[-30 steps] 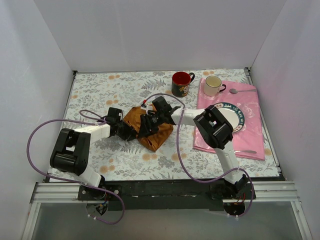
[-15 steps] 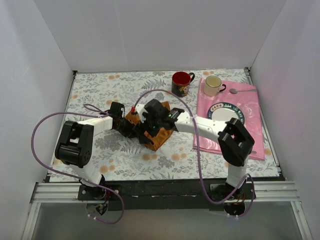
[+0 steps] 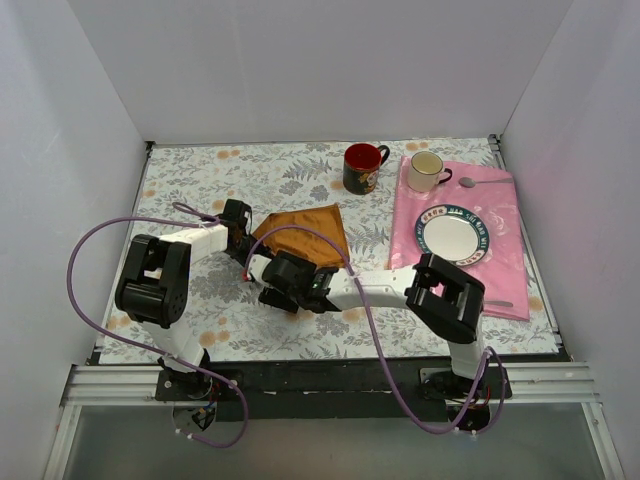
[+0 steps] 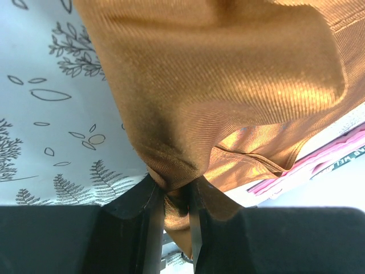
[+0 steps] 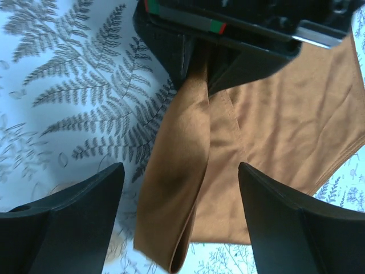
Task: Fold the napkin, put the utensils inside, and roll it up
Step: Roll the napkin with the utensil
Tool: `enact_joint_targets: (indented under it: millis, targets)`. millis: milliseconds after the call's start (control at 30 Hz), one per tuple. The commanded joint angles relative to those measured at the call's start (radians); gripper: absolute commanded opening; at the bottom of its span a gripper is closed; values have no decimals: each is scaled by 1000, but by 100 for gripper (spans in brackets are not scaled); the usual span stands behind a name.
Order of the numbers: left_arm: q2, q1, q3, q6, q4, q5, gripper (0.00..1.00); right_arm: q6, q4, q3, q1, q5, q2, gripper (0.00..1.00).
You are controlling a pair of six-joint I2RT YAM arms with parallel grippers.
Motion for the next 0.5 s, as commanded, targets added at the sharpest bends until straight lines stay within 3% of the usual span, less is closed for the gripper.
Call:
enact_joint_targets:
  millis: [0,100,267,333,433,467]
  targets:
    - [41,-7,-35,31,-121,-62,0,-42,147,-9,19,103,48,85]
    - [35,-5,-34,31,-129,-64,0,-30,150,17,17,98,93,78]
    - [24,-7,-34,34,-135,-61,0,-10,153,32,16,130,128,51]
    - [19,-7,-38,34,-137,-65,0,2,153,29,16,137,142,50]
    - [7,-6,-43,46,-137,-74,0,22,152,14,4,134,148,35]
    - [4,-7,-44,51,-137,-80,0,38,152,0,-4,112,148,25]
